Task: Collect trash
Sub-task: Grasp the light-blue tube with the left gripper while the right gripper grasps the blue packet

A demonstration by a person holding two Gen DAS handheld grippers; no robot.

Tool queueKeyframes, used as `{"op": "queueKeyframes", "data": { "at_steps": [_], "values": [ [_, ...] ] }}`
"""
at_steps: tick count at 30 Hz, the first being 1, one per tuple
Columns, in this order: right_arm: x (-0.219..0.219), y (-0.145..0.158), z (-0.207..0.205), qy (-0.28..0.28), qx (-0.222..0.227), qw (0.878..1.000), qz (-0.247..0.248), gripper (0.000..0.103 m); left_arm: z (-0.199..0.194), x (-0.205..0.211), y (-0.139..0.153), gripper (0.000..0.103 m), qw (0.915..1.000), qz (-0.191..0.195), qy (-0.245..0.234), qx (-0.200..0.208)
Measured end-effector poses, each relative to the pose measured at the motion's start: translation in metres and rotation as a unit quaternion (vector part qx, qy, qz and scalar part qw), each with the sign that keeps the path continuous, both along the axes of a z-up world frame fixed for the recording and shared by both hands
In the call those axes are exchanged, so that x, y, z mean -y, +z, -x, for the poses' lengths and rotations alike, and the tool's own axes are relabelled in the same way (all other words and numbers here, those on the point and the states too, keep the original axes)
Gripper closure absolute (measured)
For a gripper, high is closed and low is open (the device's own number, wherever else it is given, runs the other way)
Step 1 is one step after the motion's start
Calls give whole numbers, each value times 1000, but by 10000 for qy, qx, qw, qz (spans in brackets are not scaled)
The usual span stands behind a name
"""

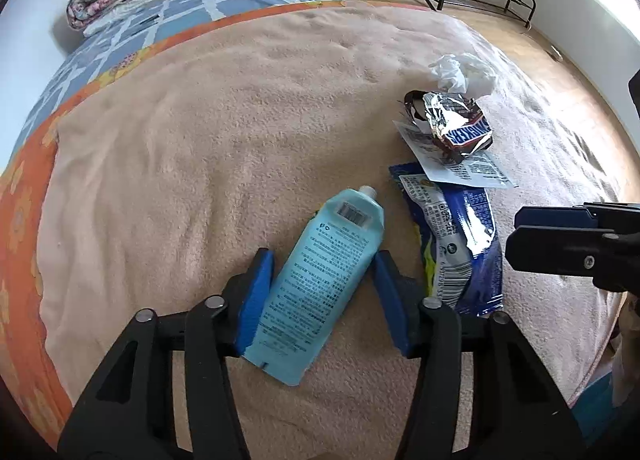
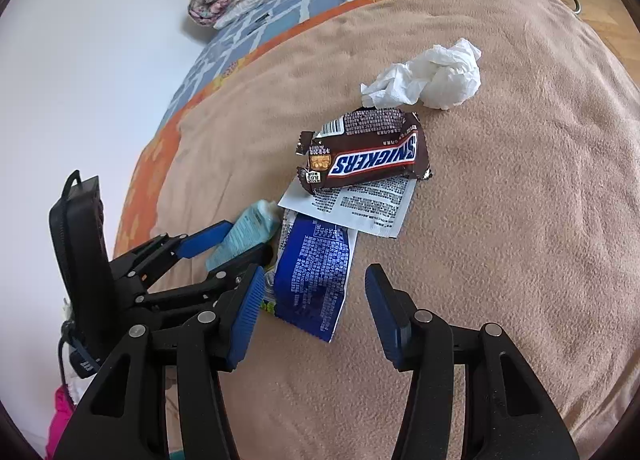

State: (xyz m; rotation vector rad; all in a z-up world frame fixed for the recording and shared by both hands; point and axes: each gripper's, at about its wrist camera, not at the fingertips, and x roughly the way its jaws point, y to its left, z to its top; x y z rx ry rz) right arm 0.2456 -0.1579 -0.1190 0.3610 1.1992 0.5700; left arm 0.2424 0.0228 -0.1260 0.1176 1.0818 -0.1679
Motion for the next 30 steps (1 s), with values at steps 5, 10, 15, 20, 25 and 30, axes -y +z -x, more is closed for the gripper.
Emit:
{"op": "queueKeyframes", "data": {
  "at_steps": [5,10,15,20,25,30],
  "values": [
    [-6,-1,-1,18,31,10000,56,52,4,-15,1,61,9998,73,185,38],
    [-21,-3,-6,20,188,9993,324,52,8,-29,3,63,9994,73,346,15],
    [-38,-8,-11,42,390,9967,717,52,11,-31,2,63,9992,-8,395,33],
    [-49,-7,-8,218,628,9921,1064,52,13,-29,2,66,9993,-76,343,96],
    [-45,-6,0,387,554,9932,944,55,19,-30,2,67,9995,-60,315,80],
    [-40,-5,12,530,516,9933,886,55,37,-35,4,67,9995,-32,321,20]
  ]
}}
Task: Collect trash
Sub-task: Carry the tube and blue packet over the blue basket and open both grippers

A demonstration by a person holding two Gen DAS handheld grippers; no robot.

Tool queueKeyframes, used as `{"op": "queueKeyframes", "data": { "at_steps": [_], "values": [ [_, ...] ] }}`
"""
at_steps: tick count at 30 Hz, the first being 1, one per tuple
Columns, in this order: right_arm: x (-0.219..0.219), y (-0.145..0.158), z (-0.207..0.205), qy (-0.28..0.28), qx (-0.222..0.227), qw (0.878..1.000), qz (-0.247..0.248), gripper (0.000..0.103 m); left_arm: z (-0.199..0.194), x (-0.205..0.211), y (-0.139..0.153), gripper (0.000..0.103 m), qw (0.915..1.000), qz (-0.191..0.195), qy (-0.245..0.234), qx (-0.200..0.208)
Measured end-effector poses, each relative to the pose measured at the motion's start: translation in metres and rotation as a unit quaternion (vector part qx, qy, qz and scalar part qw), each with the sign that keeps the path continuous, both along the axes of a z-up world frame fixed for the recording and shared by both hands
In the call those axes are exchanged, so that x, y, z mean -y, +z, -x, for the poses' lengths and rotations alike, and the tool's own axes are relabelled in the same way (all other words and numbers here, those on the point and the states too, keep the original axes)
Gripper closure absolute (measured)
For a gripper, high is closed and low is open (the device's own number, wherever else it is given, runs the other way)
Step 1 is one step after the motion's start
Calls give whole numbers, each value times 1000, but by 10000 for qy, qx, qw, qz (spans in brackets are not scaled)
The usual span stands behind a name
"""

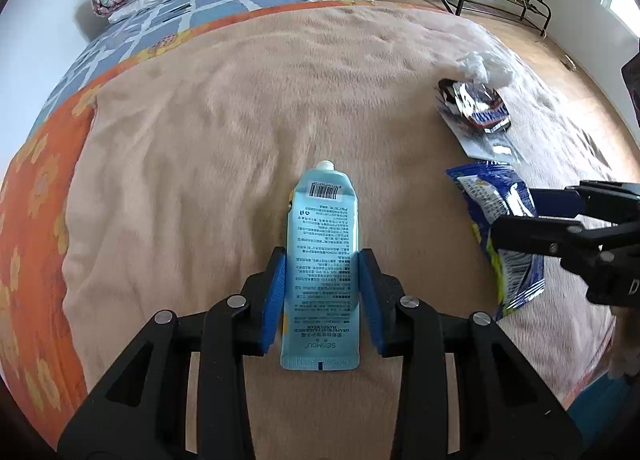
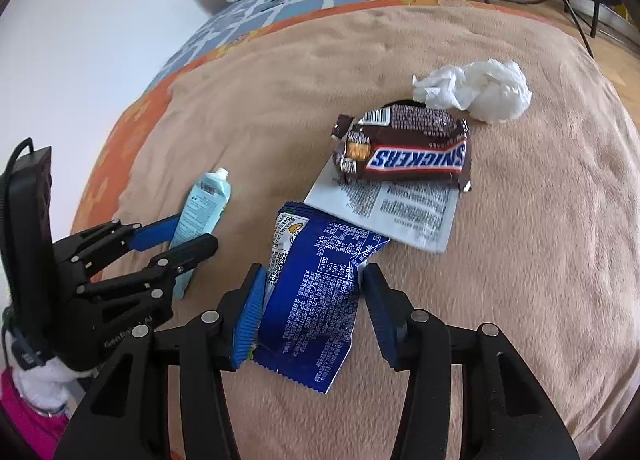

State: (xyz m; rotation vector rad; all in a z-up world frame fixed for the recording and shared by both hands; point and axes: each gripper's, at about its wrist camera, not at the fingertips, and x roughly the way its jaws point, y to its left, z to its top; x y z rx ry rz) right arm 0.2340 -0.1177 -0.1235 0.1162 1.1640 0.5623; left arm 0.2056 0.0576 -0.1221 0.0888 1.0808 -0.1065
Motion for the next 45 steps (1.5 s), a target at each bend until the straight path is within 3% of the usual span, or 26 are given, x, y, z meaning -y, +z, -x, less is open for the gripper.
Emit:
{"op": "queueKeyframes", "data": {
  "at_steps": [5,16,34,45],
  "values": [
    [-1,1,18,216,7,9998,53,55,19,-4,2,67,9998,158,47,-84],
    [14,23,63,435,528,9971,331,55,72,3,8,67,9994,289,-42,-200],
    [34,52,149,666,995,9924,302,55,169,32,54,67,9989,410,-166,170],
    [42,49,205,876,1033,9902,339,55,230,54,54,67,9979,524,-275,270]
  ]
}}
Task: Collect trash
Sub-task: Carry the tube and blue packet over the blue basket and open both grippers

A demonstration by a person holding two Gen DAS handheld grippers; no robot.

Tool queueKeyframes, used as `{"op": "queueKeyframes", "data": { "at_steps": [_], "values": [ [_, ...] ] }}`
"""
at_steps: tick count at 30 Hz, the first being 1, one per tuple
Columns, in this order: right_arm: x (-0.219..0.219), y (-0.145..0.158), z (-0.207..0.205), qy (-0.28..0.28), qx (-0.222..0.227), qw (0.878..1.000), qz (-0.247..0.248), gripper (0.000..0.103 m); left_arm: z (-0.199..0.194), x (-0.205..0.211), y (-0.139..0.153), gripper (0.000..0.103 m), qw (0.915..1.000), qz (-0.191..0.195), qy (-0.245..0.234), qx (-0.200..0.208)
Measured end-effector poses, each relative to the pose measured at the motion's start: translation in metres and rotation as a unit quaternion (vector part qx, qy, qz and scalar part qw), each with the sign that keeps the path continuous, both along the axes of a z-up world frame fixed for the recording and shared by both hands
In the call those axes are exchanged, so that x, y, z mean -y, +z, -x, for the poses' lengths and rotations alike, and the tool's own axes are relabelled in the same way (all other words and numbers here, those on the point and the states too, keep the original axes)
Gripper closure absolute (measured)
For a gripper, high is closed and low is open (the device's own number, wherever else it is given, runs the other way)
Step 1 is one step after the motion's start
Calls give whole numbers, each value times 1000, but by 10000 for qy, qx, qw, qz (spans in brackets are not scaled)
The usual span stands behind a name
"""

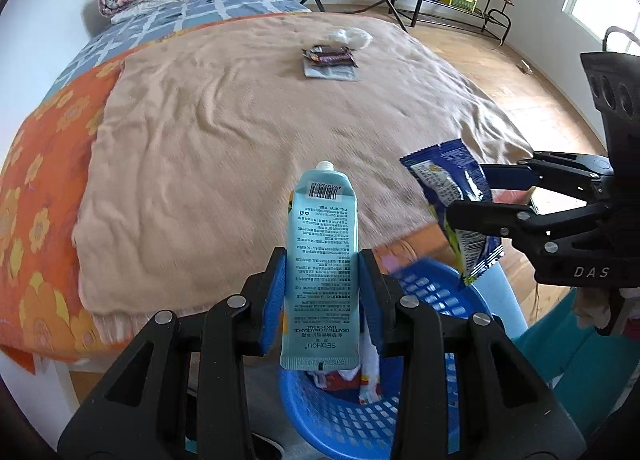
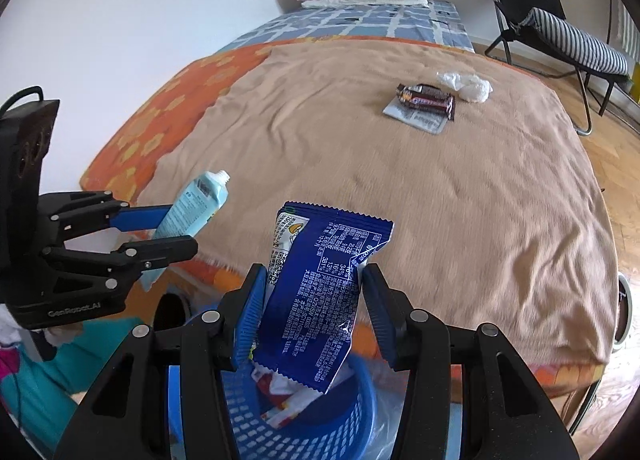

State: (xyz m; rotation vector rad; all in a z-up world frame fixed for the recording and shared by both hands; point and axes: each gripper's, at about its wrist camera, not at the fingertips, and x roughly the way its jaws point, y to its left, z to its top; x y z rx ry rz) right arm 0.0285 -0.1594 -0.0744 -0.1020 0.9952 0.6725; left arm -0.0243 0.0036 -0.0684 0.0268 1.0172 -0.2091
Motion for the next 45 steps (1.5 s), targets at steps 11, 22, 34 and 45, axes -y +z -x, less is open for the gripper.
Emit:
{"op": "queueKeyframes", "data": {
  "at_steps": [11,22,34,45],
  "values": [
    [10,-23,37,50,-232,9997,90,55,41,14,-34,67,9995,21,-134,-293],
    [12,-46,59,178,-436,9985,284,55,64,23,-61,67,9977,176,-189,-623],
    [15,-57,63,165,-533,9977,384,55,65,28,-71,67,9964,261,-186,-787],
    [14,-61,61,94,-606,9970,476,53,64,29,-77,67,9953,256,-171,-919]
  ]
}}
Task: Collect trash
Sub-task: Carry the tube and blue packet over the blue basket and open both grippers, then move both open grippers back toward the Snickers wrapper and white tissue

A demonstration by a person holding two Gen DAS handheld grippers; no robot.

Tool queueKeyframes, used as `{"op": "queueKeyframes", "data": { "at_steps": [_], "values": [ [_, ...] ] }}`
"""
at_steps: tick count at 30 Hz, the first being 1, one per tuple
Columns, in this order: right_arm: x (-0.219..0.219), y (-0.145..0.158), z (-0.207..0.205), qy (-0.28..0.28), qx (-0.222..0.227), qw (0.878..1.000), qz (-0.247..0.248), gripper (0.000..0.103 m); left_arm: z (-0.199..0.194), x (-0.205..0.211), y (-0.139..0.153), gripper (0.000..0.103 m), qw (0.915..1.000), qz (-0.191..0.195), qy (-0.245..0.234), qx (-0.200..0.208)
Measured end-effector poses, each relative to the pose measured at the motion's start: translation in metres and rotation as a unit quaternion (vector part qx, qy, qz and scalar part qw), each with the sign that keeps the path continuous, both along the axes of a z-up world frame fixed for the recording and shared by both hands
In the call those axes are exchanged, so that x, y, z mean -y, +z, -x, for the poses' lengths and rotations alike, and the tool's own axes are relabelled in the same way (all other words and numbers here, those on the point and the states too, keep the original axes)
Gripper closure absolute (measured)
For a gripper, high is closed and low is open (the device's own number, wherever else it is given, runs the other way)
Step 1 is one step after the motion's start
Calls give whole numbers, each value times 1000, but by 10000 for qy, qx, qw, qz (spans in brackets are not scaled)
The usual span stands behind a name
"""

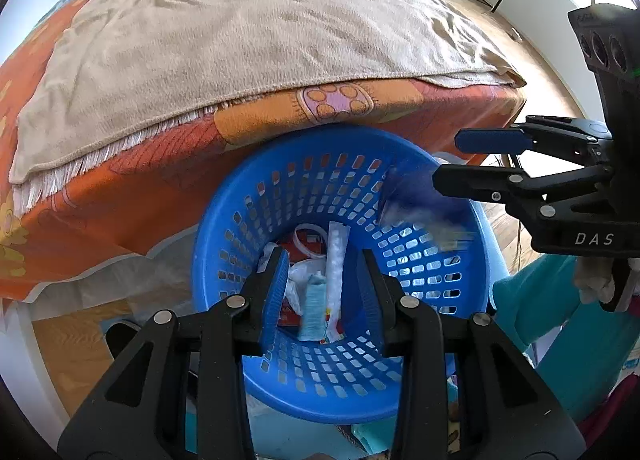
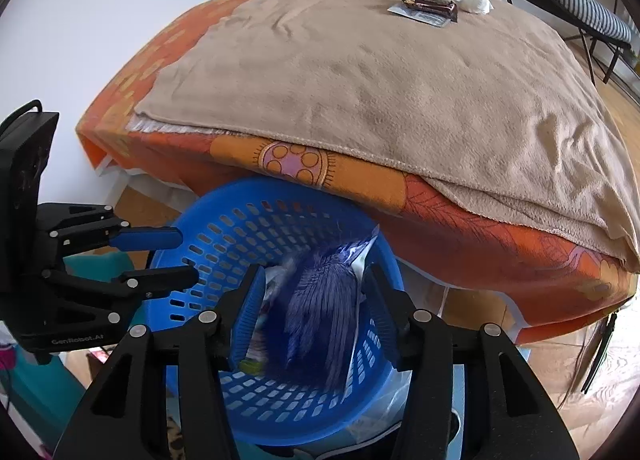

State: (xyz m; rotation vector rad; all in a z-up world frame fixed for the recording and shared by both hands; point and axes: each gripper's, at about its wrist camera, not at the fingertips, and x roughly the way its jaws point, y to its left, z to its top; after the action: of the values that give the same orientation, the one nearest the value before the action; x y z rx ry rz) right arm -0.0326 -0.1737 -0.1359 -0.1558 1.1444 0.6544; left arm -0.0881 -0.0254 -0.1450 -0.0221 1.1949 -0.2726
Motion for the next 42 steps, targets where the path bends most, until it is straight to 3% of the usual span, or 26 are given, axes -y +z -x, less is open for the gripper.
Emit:
{"op": "queueKeyframes", "data": {
  "at_steps": [3,5,28,35,39,42],
  "values": [
    [0,-2,0,-5,-27,10000,26,52,0,0,-2,63,10000,-19,12,-51],
    [0,-2,0,-13,-45,10000,34,52,0,1,-2,52,10000,-28,21,-38],
    [7,12,-14,-258,277,9993,-51,44,-10,-2,-1,52,9998,-105,155,-88],
    [20,30,-41,-601,416,9969,-281,44,-30,-6,12,51,9995,-8,299,-48],
    [34,45,-64,-914,420,9930,-613,35,-49,-2,25,51,9996,-33,284,67],
    [41,55,-80,-1110,542,9894,-757,34,-66,0,35,51,9996,1,234,142]
  ]
}}
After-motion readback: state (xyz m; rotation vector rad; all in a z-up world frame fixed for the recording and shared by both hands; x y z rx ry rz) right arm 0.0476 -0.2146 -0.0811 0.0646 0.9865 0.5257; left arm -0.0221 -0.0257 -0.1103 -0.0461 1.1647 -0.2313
